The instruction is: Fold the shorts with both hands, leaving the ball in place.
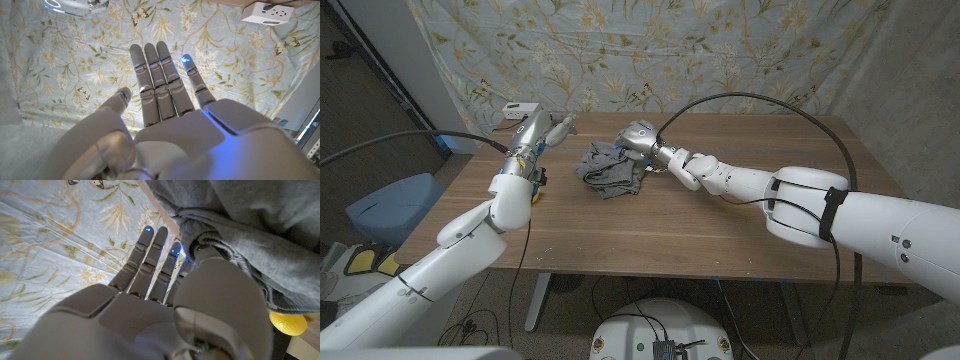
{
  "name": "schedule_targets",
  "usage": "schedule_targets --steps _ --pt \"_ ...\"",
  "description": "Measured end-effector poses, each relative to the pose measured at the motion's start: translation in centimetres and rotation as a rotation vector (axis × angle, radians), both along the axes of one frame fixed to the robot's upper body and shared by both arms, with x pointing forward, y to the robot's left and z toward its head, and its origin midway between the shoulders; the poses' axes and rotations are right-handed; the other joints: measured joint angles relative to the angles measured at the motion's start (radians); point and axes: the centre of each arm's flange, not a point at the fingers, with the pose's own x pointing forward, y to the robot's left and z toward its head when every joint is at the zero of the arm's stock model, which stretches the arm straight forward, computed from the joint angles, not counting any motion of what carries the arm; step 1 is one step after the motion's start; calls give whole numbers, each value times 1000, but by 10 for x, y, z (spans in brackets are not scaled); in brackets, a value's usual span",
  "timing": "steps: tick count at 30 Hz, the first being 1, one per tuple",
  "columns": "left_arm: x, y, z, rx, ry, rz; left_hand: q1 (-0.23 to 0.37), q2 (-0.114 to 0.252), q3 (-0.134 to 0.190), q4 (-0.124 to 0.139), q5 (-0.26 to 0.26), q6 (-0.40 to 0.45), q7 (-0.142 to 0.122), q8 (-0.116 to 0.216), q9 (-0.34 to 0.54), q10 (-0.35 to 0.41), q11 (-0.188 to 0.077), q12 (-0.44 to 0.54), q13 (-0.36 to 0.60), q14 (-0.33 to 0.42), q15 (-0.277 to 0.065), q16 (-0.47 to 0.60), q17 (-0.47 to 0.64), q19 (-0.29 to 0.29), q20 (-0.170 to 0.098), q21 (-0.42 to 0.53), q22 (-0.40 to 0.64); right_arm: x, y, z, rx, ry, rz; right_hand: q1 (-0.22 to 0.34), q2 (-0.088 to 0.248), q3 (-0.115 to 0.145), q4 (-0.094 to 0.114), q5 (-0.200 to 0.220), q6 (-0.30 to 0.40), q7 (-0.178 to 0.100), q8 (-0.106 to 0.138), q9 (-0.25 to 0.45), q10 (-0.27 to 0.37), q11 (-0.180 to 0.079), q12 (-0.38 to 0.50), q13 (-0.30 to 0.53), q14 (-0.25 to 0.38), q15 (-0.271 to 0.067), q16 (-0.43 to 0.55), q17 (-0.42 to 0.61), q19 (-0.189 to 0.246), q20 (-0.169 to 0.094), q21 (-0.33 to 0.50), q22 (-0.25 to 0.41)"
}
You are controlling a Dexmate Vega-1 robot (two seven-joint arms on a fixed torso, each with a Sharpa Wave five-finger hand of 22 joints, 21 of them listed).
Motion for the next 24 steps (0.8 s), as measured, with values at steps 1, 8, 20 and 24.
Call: schedule_targets --steps 1,8,20,24 --pt "1 1 0 0 4 1 0 0 0 0 0 0 0 0 0 0 0 0 0 -2 2 0 0 -3 3 0 0 0 0 1 14 5 7 0 0 0 0 -1 11 4 3 0 8 4 0 0 7 -1 0 2 0 0 0 0" --pt "7 1 -3 0 34 17 3 -2 12 -28 0 -41 -20 -24 -8 -40 -9 -20 0 -33 -7 -11 -3 -9 -2 0 0 -7 6 9 115 38 79 -9 8 4 4 -17 50 29 9 0 36 19 6 0 20 -2 0 5 5 -5 0 0" --pt "29 5 -14 -6 82 183 68 -31 -48 -142 -4 -343 -110 -184 -57 -226 -39 -125 -26 -146 -33 -11 28 -16 -9 4 0 -22 11 25 340 123 237 -19 19 8 8 -32 68 33 13 -2 47 19 6 0 20 -2 0 5 9 -2 0 0" --pt "39 5 -18 -1 99 240 81 -68 -78 -172 -11 -423 -132 -233 -71 -294 -56 -153 -33 -207 -33 -20 33 -32 -26 5 0 -28 17 28 387 159 270 -19 19 8 8 -36 71 36 14 -2 52 24 6 5 20 -2 0 4 9 -2 0 0"
